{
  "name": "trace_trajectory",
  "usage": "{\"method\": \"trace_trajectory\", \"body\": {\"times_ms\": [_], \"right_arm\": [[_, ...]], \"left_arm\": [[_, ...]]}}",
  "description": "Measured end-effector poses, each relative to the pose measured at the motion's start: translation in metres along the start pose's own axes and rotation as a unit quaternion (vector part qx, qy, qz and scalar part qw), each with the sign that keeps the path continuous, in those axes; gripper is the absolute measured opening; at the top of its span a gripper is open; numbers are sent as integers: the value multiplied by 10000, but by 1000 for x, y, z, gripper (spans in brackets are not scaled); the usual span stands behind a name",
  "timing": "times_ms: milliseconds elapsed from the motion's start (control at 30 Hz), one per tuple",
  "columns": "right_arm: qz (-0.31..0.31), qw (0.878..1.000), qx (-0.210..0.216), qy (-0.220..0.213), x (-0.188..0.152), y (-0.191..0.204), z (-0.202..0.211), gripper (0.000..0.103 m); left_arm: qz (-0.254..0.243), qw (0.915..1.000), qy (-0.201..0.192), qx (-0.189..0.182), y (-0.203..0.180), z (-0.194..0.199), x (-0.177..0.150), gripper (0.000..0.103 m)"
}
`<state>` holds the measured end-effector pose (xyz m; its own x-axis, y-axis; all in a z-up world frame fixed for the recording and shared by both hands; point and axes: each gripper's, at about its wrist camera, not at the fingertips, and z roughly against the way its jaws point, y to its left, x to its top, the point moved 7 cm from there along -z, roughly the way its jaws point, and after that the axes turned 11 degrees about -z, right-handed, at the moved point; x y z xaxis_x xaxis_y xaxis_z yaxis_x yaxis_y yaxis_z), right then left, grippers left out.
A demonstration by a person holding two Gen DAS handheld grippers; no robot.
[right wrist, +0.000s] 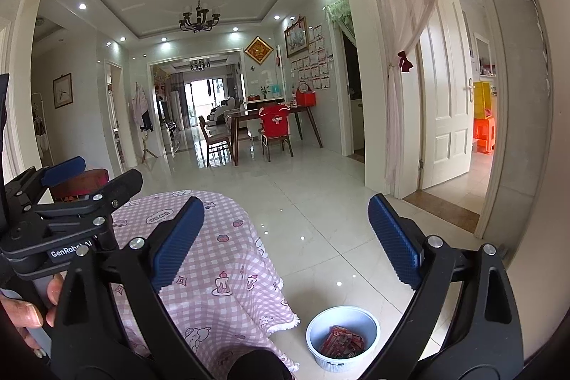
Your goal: Collect trash
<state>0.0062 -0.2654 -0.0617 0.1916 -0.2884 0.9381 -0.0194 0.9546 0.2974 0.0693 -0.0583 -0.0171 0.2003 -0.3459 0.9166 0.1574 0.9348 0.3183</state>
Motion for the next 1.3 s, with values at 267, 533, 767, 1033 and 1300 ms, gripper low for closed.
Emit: {"method": "trace_trajectory", "body": {"times_ms": [267, 533, 767, 1033, 1300], "right_arm": [[-8, 10000, 23, -51, -3, 1, 6, 92], [-25, 10000, 19, -72, -5, 3, 8, 93], [-18, 10000, 26, -91, -5, 2, 9, 93], [-25, 9999, 15, -118, -5, 3, 11, 93], [-48, 9999, -24, -140, -6, 5, 14, 93]], "left_arm": [[42, 9999, -40, 97, 6, 5, -2, 98], [27, 10000, -33, 75, 3, 5, -4, 98], [36, 10000, -29, 67, 3, 5, -4, 98], [-18, 10000, -37, 71, 1, 6, -4, 98], [-12, 10000, -36, 72, 0, 6, -3, 98]]}}
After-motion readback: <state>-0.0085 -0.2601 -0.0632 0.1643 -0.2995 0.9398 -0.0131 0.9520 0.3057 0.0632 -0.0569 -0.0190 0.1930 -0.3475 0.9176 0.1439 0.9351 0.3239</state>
